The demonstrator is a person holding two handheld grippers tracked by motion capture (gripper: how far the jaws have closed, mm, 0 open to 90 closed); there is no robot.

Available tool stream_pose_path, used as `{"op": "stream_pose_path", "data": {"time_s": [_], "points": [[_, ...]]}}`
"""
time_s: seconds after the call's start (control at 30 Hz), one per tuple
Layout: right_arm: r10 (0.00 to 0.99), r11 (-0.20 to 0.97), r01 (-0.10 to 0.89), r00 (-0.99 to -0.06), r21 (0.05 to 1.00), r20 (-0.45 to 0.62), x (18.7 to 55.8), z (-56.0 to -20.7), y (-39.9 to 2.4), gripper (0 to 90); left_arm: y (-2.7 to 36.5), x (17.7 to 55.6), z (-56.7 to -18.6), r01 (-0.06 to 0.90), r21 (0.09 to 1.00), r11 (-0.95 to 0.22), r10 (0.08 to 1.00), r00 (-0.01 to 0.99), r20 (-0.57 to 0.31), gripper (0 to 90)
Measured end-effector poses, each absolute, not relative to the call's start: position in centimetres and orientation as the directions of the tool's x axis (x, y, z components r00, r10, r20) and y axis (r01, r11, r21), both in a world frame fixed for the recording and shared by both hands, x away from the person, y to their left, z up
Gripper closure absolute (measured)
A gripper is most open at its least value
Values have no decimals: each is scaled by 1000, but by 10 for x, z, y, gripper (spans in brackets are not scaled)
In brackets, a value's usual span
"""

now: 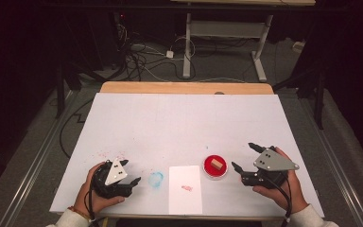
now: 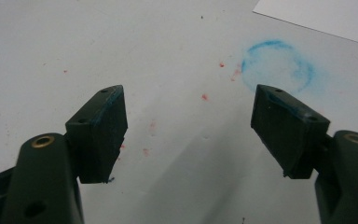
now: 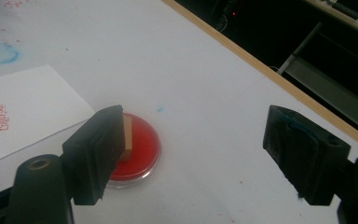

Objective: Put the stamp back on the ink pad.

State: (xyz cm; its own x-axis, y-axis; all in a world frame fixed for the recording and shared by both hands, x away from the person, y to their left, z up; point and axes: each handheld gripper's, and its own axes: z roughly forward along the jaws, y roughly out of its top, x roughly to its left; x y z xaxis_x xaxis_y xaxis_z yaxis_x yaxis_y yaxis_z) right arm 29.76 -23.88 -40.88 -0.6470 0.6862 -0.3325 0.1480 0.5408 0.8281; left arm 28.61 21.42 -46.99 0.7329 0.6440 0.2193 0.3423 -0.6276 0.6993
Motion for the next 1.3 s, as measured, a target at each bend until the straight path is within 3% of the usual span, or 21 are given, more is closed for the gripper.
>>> {"op": "stream_pose_path", "data": {"time_s": [0.6,1.3], "points": [[736,514,152,-584,844,-343,288,-430,-266,207,211,289,-470,334,698,-634,636,739,224,261],[797,461,250,-538,851,-274,284,-460,-293,208,207,292,-470,322,702,-636,626,746,226,260]]}}
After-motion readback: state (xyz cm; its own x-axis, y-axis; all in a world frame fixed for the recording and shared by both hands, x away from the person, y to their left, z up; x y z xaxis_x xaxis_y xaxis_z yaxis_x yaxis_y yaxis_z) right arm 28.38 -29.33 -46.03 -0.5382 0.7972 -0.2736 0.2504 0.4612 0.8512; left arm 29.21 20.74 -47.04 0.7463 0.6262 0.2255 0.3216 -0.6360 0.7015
